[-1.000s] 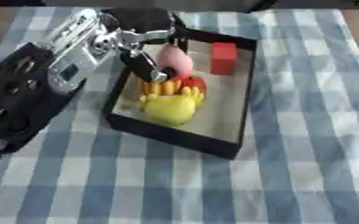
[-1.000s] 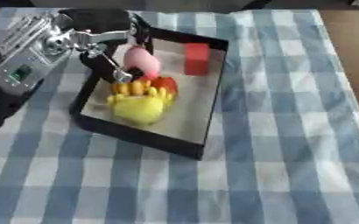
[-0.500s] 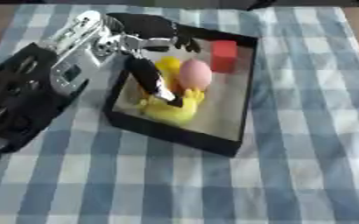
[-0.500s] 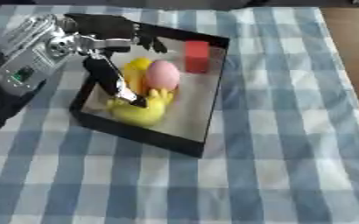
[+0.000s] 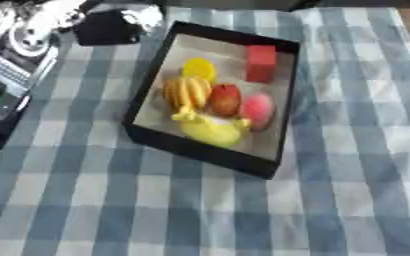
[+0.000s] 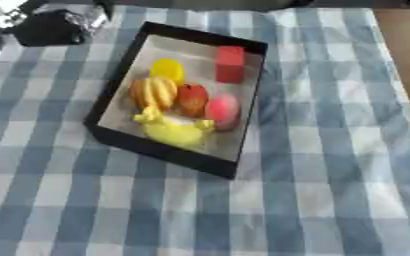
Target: Pick up objects on the table and place them in the box.
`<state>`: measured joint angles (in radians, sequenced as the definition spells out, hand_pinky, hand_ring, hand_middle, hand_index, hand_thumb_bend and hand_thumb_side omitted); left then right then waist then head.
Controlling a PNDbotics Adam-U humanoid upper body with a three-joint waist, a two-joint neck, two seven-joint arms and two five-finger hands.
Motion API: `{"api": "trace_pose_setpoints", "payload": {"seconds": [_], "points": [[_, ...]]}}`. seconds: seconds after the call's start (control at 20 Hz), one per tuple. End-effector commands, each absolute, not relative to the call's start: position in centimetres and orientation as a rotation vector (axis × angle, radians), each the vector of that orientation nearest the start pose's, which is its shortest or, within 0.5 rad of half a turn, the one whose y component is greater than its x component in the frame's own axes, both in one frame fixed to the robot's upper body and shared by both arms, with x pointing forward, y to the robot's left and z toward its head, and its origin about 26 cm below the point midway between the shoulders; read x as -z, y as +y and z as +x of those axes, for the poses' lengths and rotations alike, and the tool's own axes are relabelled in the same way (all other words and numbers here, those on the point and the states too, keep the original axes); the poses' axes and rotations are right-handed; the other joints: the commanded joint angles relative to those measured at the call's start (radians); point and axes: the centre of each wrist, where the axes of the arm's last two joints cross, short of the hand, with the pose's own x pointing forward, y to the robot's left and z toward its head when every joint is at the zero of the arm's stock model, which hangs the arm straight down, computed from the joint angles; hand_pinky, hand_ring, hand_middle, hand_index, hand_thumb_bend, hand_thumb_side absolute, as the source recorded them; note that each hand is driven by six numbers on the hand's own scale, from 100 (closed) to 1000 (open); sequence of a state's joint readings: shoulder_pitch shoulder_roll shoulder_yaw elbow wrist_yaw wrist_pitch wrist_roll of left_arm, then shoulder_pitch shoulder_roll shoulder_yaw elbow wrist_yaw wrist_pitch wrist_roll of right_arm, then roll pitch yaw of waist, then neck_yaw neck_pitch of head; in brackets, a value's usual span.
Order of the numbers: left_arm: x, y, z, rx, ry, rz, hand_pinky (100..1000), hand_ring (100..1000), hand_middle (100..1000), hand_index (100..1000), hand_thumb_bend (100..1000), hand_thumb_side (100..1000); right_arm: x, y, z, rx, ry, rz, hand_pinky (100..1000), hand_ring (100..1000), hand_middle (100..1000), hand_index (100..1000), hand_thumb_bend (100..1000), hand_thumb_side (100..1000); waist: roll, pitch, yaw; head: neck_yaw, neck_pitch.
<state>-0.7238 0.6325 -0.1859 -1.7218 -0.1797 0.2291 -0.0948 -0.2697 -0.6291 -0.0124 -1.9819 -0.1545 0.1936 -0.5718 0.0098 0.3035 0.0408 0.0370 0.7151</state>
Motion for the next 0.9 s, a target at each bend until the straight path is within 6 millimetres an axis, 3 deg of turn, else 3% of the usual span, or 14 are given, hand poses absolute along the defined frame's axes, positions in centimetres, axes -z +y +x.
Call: {"api": "trace_pose_setpoints", "payload": {"seconds": [0.05,0.3,0.6,0.9], "points": [[-29.2,28.7,35.4,0.442,-2.166,0.503,853,678,775,813,100,785,-23.1,-31.2,29.1,0.089,-2.145,-0.684,794,826,622,779,100,619,-0.002,-0.035,0.005,-0.015,-0.008],[-25.3,31.8,34.9,0.047,-2.173,0.324,859,676,783,826,166,836,-22.9,-31.1,29.1,0.107,-2.143,-0.681,793,825,620,778,100,619,-0.012,-0.033,0.013,-0.027,-0.001],[-22.2,33.1,34.7,-0.086,-2.136,0.258,837,652,770,823,165,846,-22.7,-30.9,29.2,0.126,-2.132,-0.686,792,823,618,776,100,611,-0.023,-0.037,0.025,-0.024,-0.002],[-20.6,33.1,34.7,-0.104,-2.13,0.234,837,681,787,834,168,849,-21.8,-30.8,29.7,0.152,-2.143,-0.672,796,838,633,778,100,618,-0.029,-0.033,0.033,-0.022,-0.016]]}}
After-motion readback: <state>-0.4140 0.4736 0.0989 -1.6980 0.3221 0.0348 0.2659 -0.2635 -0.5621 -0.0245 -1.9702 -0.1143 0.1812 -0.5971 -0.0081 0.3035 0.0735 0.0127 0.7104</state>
